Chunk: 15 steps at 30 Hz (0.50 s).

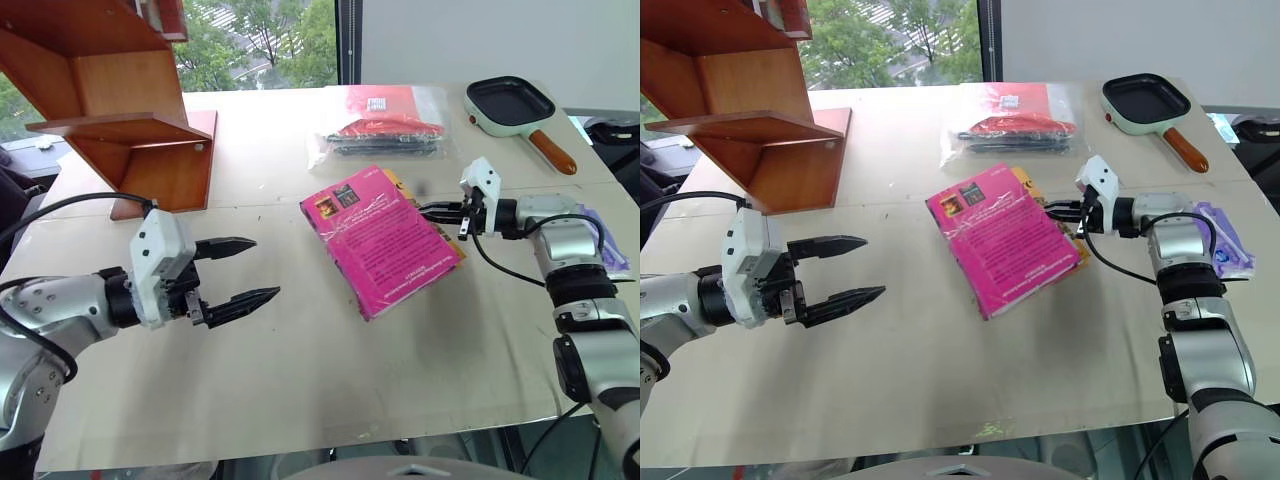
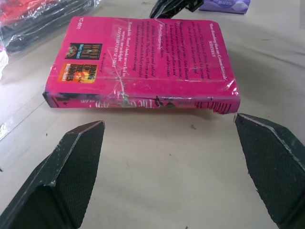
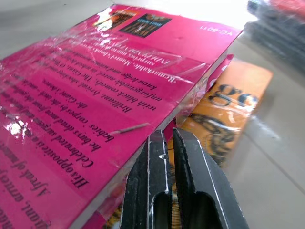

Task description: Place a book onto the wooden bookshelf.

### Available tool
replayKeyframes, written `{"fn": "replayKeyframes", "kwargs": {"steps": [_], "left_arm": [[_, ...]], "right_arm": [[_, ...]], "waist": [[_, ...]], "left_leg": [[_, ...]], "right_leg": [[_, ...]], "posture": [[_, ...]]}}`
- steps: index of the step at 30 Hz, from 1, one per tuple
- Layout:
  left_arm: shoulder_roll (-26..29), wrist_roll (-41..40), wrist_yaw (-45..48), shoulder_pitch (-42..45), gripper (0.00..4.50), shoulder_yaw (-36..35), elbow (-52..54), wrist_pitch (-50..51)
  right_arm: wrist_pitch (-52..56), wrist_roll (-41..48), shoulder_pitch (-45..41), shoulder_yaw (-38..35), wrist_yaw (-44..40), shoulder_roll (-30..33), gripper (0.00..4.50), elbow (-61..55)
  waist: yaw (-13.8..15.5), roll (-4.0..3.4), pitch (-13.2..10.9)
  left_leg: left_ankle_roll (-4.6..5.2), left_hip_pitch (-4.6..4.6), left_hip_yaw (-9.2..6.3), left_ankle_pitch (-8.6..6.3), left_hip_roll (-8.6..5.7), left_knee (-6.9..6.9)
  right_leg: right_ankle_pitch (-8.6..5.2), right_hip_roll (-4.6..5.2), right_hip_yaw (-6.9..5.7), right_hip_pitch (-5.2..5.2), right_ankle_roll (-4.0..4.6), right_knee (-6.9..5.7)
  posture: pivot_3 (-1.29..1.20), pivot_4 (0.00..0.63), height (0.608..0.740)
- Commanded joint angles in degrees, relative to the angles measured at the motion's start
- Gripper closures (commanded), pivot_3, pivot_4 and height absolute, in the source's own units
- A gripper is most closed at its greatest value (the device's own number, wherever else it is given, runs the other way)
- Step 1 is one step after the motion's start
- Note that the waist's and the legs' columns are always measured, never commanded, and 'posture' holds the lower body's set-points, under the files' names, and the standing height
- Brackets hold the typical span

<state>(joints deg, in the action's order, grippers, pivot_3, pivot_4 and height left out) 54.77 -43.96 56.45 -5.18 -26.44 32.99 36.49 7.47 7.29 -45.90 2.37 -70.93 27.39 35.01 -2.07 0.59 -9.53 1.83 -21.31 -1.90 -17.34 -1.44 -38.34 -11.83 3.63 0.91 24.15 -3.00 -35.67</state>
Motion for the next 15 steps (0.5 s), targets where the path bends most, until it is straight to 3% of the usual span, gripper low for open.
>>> {"fn": "replayKeyframes", "kwargs": {"steps": [1, 8, 10, 12, 15], "left_arm": [[-0.3, 0.0, -0.3, -0.3, 0.00, -1.5, 0.9, -1.0], [-3.4, -1.5, -3.3, 0.1, 0.00, 0.2, 0.7, -0.2], [-3.5, 3.2, -5.9, -1.4, 0.00, 3.7, 0.9, 0.0], [-5.0, 3.1, -9.5, -2.6, 0.00, 5.9, 2.0, 2.9], [-11.6, -3.7, -15.7, -2.7, 0.00, 5.1, 2.5, 6.5]], "right_arm": [[-0.7, 0.9, -0.8, -0.1, 0.2, 0.2, 4.42, -0.8], [-4.2, -0.1, -2.1, -1.6, 3.6, 1.5, 4.42, 3.1], [-5.3, 0.3, -1.3, -2.5, 3.7, 3.6, 4.42, 2.4], [-4.3, 2.3, 1.1, -4.2, 2.8, 6.4, 4.42, -1.7], [2.3, 8.8, 6.5, -9.0, 1.3, 10.4, 4.42, -12.0]], "waist": [[0.0, 0.00, 0.0], [0.0, 0.00, 0.0], [0.2, 0.00, 0.0], [0.2, 0.00, 0.0], [1.0, 0.02, 0.0]], "left_leg": [[0.00, 0.00, 0.00, 0.00, 0.00, 0.00], [0.00, 0.00, 0.00, 0.00, -0.01, -0.02], [-0.01, 0.00, -0.01, 0.01, -0.02, -0.02], [0.00, 0.00, 0.00, 0.00, -0.08, -0.02], [0.01, -0.04, -0.03, -0.01, -0.06, -0.02]], "right_leg": [[0.00, 0.00, 0.00, 0.00, 0.00, 0.00], [0.00, 0.00, -0.01, 0.00, 0.00, -0.04], [0.00, 0.01, -0.02, 0.00, 0.00, -0.04], [0.00, 0.04, 0.00, 0.00, 0.00, -0.04], [0.00, 0.07, 0.00, 0.00, 0.00, 0.01]], "posture": [[0.00, 0.150, 0.740], [0.00, 0.150, 0.740], [0.00, 0.150, 0.740], [0.00, 0.150, 0.740], [0.00, 0.150, 0.740]]}}
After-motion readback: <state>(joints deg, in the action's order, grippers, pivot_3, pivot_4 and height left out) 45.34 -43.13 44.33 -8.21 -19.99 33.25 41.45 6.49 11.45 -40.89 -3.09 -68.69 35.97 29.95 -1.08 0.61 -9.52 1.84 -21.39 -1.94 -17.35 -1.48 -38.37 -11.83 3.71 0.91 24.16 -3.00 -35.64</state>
